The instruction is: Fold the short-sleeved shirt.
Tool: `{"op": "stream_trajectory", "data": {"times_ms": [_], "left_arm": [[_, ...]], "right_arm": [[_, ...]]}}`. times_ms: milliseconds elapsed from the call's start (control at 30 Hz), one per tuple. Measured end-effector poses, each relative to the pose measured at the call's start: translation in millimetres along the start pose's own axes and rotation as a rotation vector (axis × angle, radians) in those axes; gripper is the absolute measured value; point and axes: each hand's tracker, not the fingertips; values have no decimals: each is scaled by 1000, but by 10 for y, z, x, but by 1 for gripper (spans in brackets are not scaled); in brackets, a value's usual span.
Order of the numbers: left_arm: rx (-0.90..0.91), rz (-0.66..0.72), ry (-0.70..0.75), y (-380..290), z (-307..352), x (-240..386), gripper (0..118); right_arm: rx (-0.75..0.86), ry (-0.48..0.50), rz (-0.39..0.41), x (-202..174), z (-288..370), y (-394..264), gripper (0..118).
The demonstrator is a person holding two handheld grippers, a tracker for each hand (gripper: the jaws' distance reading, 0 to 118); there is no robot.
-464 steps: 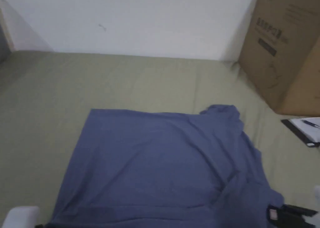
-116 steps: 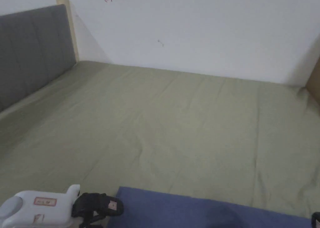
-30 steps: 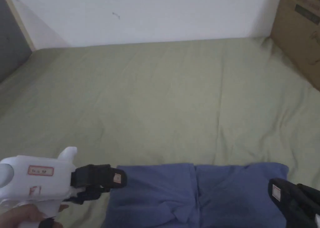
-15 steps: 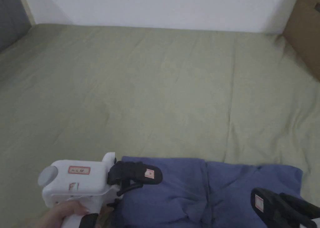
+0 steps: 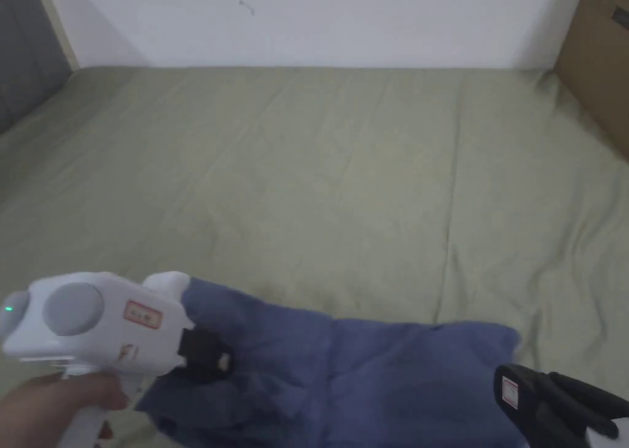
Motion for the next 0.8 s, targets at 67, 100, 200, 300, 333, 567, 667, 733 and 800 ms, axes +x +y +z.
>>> {"op": "stream_trajectory", "data": {"times_ms": [67, 100, 200, 300, 333, 567, 667, 733, 800], "left_arm": [[-23, -77, 297, -9, 189, 38, 10], [-29, -129, 400, -20, 242, 67, 10], [-49, -186, 488, 25, 250, 78, 10], [-48, -122, 341, 71, 232, 384, 10], [-46, -111, 295, 96, 186, 531, 10], [-126, -42, -29, 316, -458, 1358, 12], [-175, -37, -130, 278, -704, 1611, 65], [-199, -8, -259, 240, -791, 1645, 118], [-187, 52, -317, 213, -769, 1635, 116]], "right_arm": [[28, -27, 14, 38, 77, -29, 0], [38, -37, 23, 48, 114, -51, 0], [47, -24, 23, 127, 197, -107, 0], [45, -20, -7, 211, 248, -149, 0], [43, -20, -24, 247, 264, -155, 0], [78, -60, -62, 426, 422, -164, 0], [77, -71, -69, 476, 441, -175, 0], [70, -75, -77, 505, 437, -191, 0], [64, -77, -84, 533, 425, -207, 0]]}}
